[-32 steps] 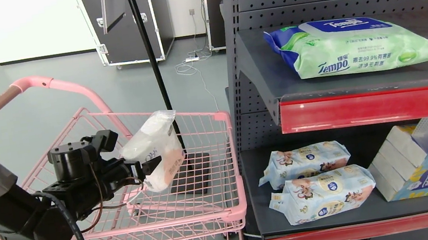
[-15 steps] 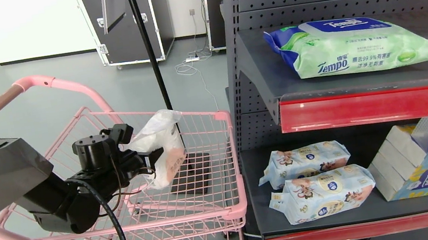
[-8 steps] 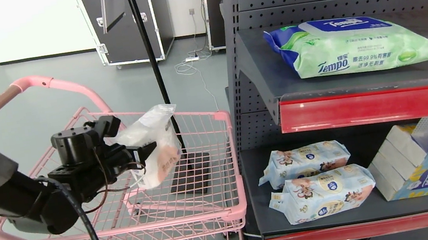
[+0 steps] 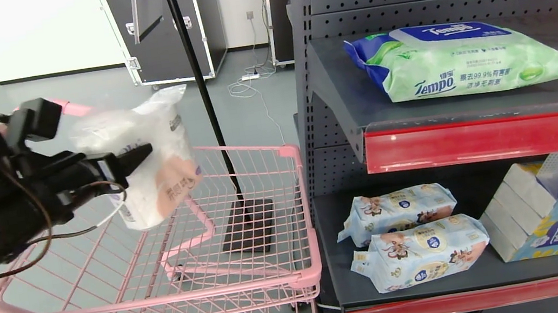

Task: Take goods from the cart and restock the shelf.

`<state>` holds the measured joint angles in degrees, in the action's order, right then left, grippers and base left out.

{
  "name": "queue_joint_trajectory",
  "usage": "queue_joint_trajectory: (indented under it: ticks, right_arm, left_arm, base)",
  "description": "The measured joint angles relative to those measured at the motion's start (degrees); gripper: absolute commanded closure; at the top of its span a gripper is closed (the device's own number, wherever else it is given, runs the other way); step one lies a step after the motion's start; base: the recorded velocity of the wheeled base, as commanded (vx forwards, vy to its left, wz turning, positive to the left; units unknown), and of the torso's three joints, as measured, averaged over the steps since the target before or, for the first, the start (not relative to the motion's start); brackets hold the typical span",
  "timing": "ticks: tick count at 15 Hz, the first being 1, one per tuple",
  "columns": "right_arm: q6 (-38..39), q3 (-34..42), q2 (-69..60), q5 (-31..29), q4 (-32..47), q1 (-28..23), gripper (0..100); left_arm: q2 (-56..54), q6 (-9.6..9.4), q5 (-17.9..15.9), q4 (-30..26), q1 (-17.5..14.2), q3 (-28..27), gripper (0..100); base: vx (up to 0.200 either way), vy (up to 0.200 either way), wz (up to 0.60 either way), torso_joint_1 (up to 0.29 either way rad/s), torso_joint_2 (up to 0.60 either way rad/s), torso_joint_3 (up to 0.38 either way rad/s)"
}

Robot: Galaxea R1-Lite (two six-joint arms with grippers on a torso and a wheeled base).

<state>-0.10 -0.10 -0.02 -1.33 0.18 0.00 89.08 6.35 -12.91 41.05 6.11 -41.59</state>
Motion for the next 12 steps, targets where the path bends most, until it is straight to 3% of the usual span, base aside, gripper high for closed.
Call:
queue_joint_trajectory:
  ticks: [6, 9, 12]
  right_arm:
    - [0.1, 0.0, 0.0, 0.0, 0.0, 0.0, 0]
    - [0.1, 0.0, 0.0, 0.0, 0.0, 0.0, 0]
    - [0.0, 0.0, 0.0, 0.0, 0.0, 0.0, 0]
  left_arm:
    - [-33.2, 2.16, -7.0, -29.1, -7.4, 1.7, 100]
    - [-47.0, 2.43, -8.2, -35.5, -9.3, 6.3, 100]
    - [-53.7, 2.51, -8.6, -36.5, -9.8, 8.5, 100]
  base:
    - [0.0, 0.0, 0.0, 0.0, 0.0, 0.0]
    - [0.0, 0.0, 0.0, 0.032, -0.17, -0.127]
    - [0.0, 0.0, 0.0, 0.103, -0.44, -0.331]
